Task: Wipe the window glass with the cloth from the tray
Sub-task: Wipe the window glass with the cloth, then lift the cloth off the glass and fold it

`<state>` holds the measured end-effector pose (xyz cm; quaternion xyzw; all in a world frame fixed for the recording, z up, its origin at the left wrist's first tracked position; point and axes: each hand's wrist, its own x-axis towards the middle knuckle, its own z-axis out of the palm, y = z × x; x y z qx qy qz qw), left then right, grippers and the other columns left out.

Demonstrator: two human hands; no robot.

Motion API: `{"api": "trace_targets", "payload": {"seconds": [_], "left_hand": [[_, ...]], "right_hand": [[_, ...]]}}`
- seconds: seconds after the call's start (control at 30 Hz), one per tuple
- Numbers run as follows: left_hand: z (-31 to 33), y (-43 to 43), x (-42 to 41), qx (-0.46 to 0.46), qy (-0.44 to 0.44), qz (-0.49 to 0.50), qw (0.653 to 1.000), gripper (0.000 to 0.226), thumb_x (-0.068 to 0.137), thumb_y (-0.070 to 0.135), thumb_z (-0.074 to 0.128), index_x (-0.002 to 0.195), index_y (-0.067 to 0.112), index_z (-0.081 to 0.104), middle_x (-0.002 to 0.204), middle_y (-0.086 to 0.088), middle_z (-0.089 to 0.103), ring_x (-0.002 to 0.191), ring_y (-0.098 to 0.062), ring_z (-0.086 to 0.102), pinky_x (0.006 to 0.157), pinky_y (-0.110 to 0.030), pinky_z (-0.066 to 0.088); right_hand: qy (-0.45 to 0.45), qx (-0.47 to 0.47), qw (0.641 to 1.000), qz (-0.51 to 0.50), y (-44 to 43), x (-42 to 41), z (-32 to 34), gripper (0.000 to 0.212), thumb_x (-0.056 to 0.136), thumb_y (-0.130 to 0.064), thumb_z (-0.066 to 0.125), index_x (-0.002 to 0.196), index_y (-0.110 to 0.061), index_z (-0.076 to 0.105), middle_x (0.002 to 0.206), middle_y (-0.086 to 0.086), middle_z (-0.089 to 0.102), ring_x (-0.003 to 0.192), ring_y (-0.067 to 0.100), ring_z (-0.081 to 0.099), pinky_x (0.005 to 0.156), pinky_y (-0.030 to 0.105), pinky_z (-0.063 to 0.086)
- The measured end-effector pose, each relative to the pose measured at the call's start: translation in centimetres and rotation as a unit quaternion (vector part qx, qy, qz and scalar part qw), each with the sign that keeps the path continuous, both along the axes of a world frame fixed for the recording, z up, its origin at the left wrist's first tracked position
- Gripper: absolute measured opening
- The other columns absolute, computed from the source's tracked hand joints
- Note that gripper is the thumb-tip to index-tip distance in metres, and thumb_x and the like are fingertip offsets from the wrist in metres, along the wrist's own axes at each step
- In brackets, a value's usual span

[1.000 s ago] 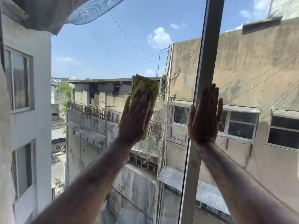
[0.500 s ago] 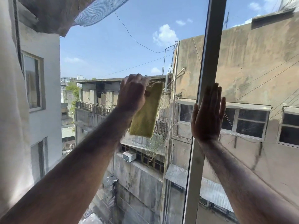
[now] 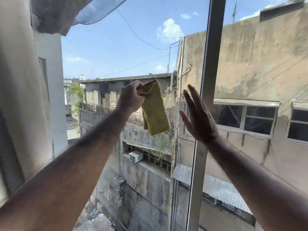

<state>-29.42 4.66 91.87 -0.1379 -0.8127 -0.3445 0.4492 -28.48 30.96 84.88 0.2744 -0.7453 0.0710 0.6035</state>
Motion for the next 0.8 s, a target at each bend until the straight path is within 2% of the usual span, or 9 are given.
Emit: {"api": "trace_targets", "payload": {"seconds": [0.07, 0.13, 0.23, 0.3, 0.37, 0.47, 0.6, 0.73, 0.8], "left_hand": [[-0.5, -0.2, 0.5, 0.063, -0.033, -0.057, 0.996, 0.030, 0.085, 0.002, 0.074, 0.114, 0.011, 0.070, 0.111, -0.011, 0.076, 0.094, -0.024, 0.068, 0.066, -0.024, 0.048], [-1.3, -0.3, 1.3, 0.149, -0.078, -0.132, 0.977, 0.025, 0.086, 0.006, 0.076, 0.108, 0.015, 0.069, 0.102, -0.007, 0.073, 0.085, -0.022, 0.063, 0.064, -0.029, 0.051], [-3.2, -0.9, 2.4, 0.269, -0.134, -0.202, 0.932, 0.018, 0.087, 0.012, 0.078, 0.097, 0.021, 0.067, 0.097, 0.001, 0.070, 0.086, -0.017, 0.063, 0.058, -0.029, 0.055], [-5.2, -1.8, 3.1, 0.318, -0.173, -0.214, 0.907, 0.019, 0.086, 0.020, 0.082, 0.097, 0.023, 0.066, 0.101, 0.003, 0.072, 0.089, -0.015, 0.066, 0.059, -0.026, 0.055], [-7.8, -2.9, 3.6, 0.328, -0.225, -0.215, 0.892, 0.030, 0.086, 0.025, 0.083, 0.109, 0.018, 0.066, 0.110, -0.002, 0.073, 0.091, -0.017, 0.069, 0.062, -0.026, 0.056], [-12.8, -4.3, 4.4, 0.308, -0.300, -0.207, 0.879, 0.043, 0.083, 0.029, 0.085, 0.117, 0.014, 0.064, 0.109, -0.004, 0.073, 0.087, -0.016, 0.071, 0.062, -0.025, 0.058], [-20.1, -5.8, 5.6, 0.310, -0.362, -0.199, 0.856, 0.026, 0.079, 0.028, 0.088, 0.095, 0.022, 0.069, 0.097, 0.001, 0.074, 0.082, -0.015, 0.071, 0.062, -0.024, 0.063], [-30.2, -6.6, 6.4, 0.318, -0.448, -0.182, 0.815, 0.016, 0.082, 0.023, 0.086, 0.090, 0.021, 0.073, 0.088, 0.003, 0.076, 0.083, -0.017, 0.071, 0.082, -0.035, 0.057], [-36.3, -6.8, 7.1, 0.324, -0.491, -0.168, 0.791, 0.012, 0.086, 0.018, 0.082, 0.092, 0.020, 0.072, 0.089, 0.000, 0.074, 0.082, -0.019, 0.070, 0.076, -0.034, 0.062]], "right_hand": [[-0.122, -0.013, 0.990, 0.068, -1.7, 1.2, -0.5, 0.083, 0.097, -0.022, 0.076, 0.162, 0.006, 0.032, 0.157, 0.028, 0.051, 0.143, 0.038, 0.056, 0.118, 0.050, 0.049], [-0.291, -0.132, 0.942, 0.104, -3.1, 2.2, -0.6, 0.088, 0.090, -0.036, 0.083, 0.161, -0.008, 0.039, 0.139, 0.011, 0.068, 0.122, 0.024, 0.068, 0.109, 0.042, 0.054], [-0.468, -0.232, 0.840, 0.145, -3.5, 2.5, -1.2, 0.045, 0.084, -0.038, 0.087, 0.119, -0.011, 0.075, 0.097, 0.004, 0.077, 0.082, 0.017, 0.068, 0.084, 0.037, 0.057], [-0.500, -0.326, 0.773, 0.214, -3.4, 2.7, -2.7, 0.033, 0.088, -0.027, 0.084, 0.113, -0.007, 0.078, 0.099, 0.018, 0.079, 0.089, 0.028, 0.072, 0.081, 0.036, 0.056], [-0.521, -0.411, 0.694, 0.279, -3.4, 3.2, -4.7, 0.036, 0.094, -0.015, 0.077, 0.129, -0.007, 0.072, 0.114, 0.015, 0.079, 0.106, 0.033, 0.075, 0.081, 0.038, 0.061], [-0.536, -0.473, 0.618, 0.327, -3.4, 3.9, -8.7, 0.041, 0.095, -0.012, 0.076, 0.134, -0.005, 0.066, 0.121, 0.015, 0.075, 0.102, 0.031, 0.076, 0.078, 0.042, 0.067], [-0.562, -0.500, 0.588, 0.297, -3.8, 5.5, -15.8, 0.054, 0.080, -0.026, 0.091, 0.127, -0.007, 0.072, 0.111, 0.011, 0.078, 0.100, 0.032, 0.077, 0.096, 0.054, 0.062], [-0.596, -0.526, 0.553, 0.249, -4.0, 7.3, -25.5, 0.034, 0.072, -0.023, 0.094, 0.101, -0.012, 0.080, 0.083, 0.000, 0.080, 0.066, 0.013, 0.077, 0.060, 0.030, 0.067], [-0.632, -0.532, 0.516, 0.230, -4.0, 8.6, -31.7, 0.023, 0.080, -0.016, 0.088, 0.100, -0.011, 0.078, 0.083, -0.001, 0.080, 0.064, 0.011, 0.076, 0.055, 0.025, 0.064]]}}
